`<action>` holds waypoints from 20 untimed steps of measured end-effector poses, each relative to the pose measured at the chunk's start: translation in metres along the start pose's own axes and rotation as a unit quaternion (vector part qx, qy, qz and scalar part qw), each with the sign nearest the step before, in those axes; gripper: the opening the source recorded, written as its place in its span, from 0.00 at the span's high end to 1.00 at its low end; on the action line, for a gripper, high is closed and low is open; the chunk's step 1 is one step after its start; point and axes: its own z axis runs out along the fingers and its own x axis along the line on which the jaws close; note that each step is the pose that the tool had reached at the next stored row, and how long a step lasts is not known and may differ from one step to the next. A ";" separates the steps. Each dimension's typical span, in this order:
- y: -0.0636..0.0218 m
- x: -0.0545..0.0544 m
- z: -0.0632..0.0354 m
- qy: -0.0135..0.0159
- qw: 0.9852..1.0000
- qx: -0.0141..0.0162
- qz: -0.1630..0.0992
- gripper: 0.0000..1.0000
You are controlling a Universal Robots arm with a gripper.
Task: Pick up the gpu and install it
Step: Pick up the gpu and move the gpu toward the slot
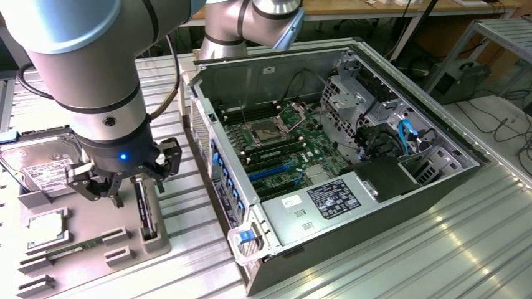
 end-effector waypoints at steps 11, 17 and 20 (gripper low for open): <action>0.0019 0.000 0.0125 0.001 1.000 0.002 0.002 0.34; 0.0087 0.000 0.0210 0.001 1.000 0.005 0.004 0.34; 0.0089 0.001 0.0277 0.001 1.000 0.006 0.005 0.34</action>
